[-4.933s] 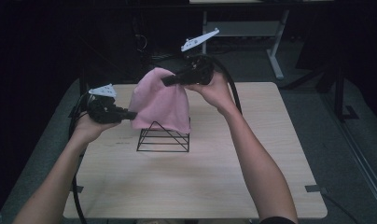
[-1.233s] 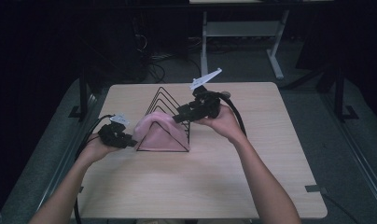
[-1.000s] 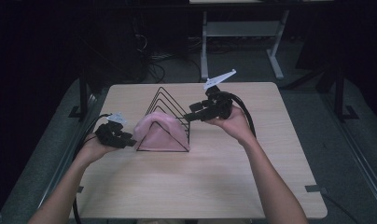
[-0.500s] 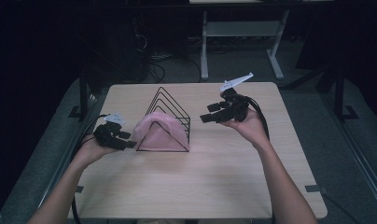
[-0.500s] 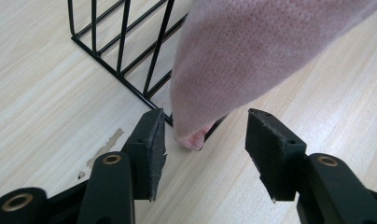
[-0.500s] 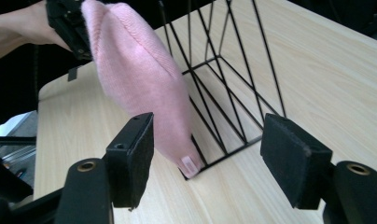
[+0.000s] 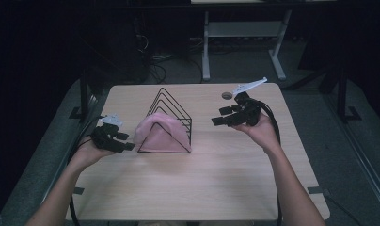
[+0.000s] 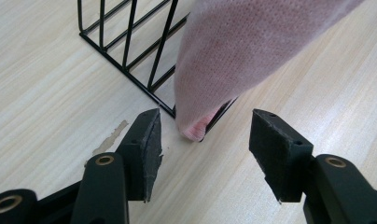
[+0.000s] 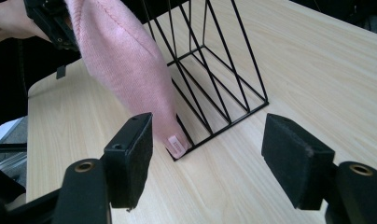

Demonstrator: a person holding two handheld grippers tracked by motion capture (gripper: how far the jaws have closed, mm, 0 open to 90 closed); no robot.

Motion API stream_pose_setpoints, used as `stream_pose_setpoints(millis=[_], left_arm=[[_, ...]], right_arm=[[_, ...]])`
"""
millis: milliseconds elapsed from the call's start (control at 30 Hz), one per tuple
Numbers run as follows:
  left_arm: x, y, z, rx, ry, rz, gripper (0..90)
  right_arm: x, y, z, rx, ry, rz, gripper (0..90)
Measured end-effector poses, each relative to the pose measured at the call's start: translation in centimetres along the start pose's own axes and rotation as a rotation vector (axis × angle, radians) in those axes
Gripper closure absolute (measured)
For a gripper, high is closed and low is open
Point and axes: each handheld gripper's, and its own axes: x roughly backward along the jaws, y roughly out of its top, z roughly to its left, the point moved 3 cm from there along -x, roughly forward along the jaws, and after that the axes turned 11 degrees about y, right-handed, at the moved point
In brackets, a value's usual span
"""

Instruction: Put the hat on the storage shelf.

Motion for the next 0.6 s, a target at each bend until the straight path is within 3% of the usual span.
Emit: stream_pose_setpoints(millis=[200,600], left_arm=[[0.1,0.0,-0.1,-0.005,0.006,0.002,41.1],[0.1,-0.3,-0.6,0.026,-0.004,-0.001,35.8]], right_arm=[[0.6,-0.8,-0.2,-0.008,-0.013,0.004,32.9],[2.6,-3.9,-1.1,-0.078,-0.054,-0.01,29.6]])
